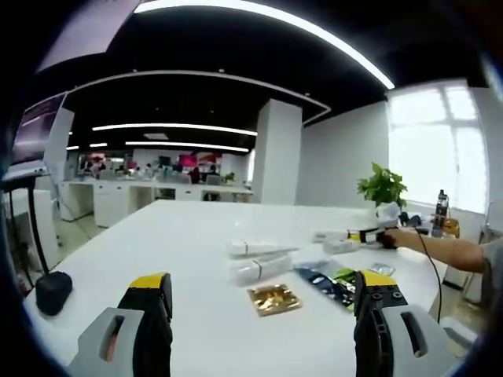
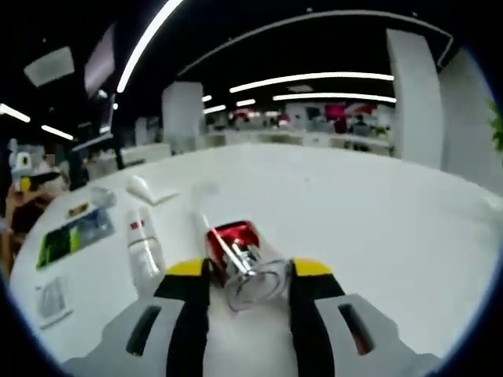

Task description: Arrange the skincare products in the storage area until every visible bottle or jar stands upright without overlapping.

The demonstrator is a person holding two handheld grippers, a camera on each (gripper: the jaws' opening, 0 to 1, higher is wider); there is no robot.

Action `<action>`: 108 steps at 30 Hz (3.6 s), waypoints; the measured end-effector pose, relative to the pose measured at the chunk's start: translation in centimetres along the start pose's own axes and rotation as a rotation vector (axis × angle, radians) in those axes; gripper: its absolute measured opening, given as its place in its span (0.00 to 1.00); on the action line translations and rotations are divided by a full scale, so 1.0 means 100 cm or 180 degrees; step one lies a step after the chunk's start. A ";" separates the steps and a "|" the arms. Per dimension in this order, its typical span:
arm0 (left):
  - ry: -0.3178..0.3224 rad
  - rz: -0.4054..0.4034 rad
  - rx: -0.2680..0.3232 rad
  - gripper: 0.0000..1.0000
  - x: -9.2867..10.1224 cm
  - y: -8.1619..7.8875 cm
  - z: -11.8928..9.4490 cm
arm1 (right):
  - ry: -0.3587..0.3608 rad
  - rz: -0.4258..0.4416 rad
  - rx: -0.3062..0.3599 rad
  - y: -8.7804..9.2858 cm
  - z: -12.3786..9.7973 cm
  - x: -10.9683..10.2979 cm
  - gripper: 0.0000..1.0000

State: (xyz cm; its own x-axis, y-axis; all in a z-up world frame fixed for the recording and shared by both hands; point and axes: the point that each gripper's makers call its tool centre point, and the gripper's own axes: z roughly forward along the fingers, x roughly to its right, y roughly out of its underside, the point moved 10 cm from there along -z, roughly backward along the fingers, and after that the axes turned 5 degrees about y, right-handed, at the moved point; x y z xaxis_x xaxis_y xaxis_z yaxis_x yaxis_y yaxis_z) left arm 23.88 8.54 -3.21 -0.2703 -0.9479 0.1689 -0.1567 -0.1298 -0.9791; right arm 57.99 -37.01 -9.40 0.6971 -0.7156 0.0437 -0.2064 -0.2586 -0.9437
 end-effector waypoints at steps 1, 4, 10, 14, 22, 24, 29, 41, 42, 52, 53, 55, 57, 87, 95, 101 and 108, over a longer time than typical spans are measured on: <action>0.0003 0.0002 0.0007 0.99 0.001 0.000 0.000 | 0.0003 -0.0001 0.0005 0.000 0.000 0.000 0.37; 0.0029 -0.0008 -0.0006 0.99 0.001 0.003 0.002 | -0.0003 -0.0044 -0.0001 0.000 0.001 0.001 0.35; 0.0024 -0.0044 -0.0046 0.99 -0.003 0.006 0.005 | -0.0021 -0.0041 -0.0092 -0.003 0.000 -0.002 0.31; 0.0014 -0.0055 -0.0008 0.99 -0.003 0.005 0.003 | -0.0039 -0.0015 -0.0174 -0.005 -0.005 -0.004 0.29; 0.0013 -0.0077 0.0020 0.99 -0.005 0.006 0.001 | 0.0005 0.0075 -0.0273 -0.032 -0.017 -0.010 0.28; 0.0012 -0.0086 0.0025 0.99 -0.006 0.006 0.001 | 0.0019 0.0063 -0.0300 -0.039 -0.018 -0.012 0.28; 0.0024 -0.0099 0.0062 0.99 -0.006 0.005 -0.002 | 0.0113 0.0078 -0.0481 -0.060 -0.020 -0.016 0.27; 0.0002 -0.0150 0.0132 0.99 -0.010 0.006 -0.008 | 0.0393 0.0282 -0.0444 -0.111 -0.027 -0.032 0.27; -0.0005 -0.0157 0.0130 0.99 -0.011 0.006 -0.009 | 0.0422 0.0295 -0.0406 -0.113 -0.027 -0.033 0.27; -0.0050 -0.0163 0.0161 0.99 -0.013 0.004 -0.011 | 0.0664 0.0482 -0.0189 -0.139 -0.023 -0.046 0.27; -0.0049 -0.0168 0.0163 0.99 -0.013 0.005 -0.011 | 0.0680 0.0479 -0.0171 -0.140 -0.022 -0.048 0.27; -0.0044 -0.0178 0.0169 0.99 -0.014 0.005 -0.011 | 0.0720 0.0475 -0.0146 -0.141 -0.020 -0.051 0.27; -0.0044 -0.0181 0.0167 0.99 -0.014 0.005 -0.011 | 0.0801 0.0497 -0.0134 -0.143 -0.016 -0.055 0.27; 0.0110 -0.0133 0.0059 0.99 -0.004 0.015 0.002 | 0.1376 0.0128 0.0220 -0.135 0.013 -0.088 0.36; 0.0083 -0.0164 0.0034 0.98 -0.006 0.019 0.004 | 0.1208 0.0435 0.0197 -0.102 0.018 -0.087 0.38; 0.0092 -0.0174 0.0010 0.98 -0.004 0.020 0.007 | 0.1089 0.0866 0.0144 -0.081 0.035 -0.084 0.32; 0.0124 -0.0168 0.0008 0.98 -0.003 0.020 0.008 | 0.1563 0.0804 0.0230 -0.082 0.040 -0.086 0.28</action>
State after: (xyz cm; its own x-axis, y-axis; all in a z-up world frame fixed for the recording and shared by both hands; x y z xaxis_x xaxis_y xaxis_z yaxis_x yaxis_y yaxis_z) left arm 24.37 8.35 -5.26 -0.2984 -0.9276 0.2246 -0.1695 -0.1801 -0.9689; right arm 56.43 -26.14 -3.36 0.2266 -0.9724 -0.0554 -0.2660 -0.0071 -0.9639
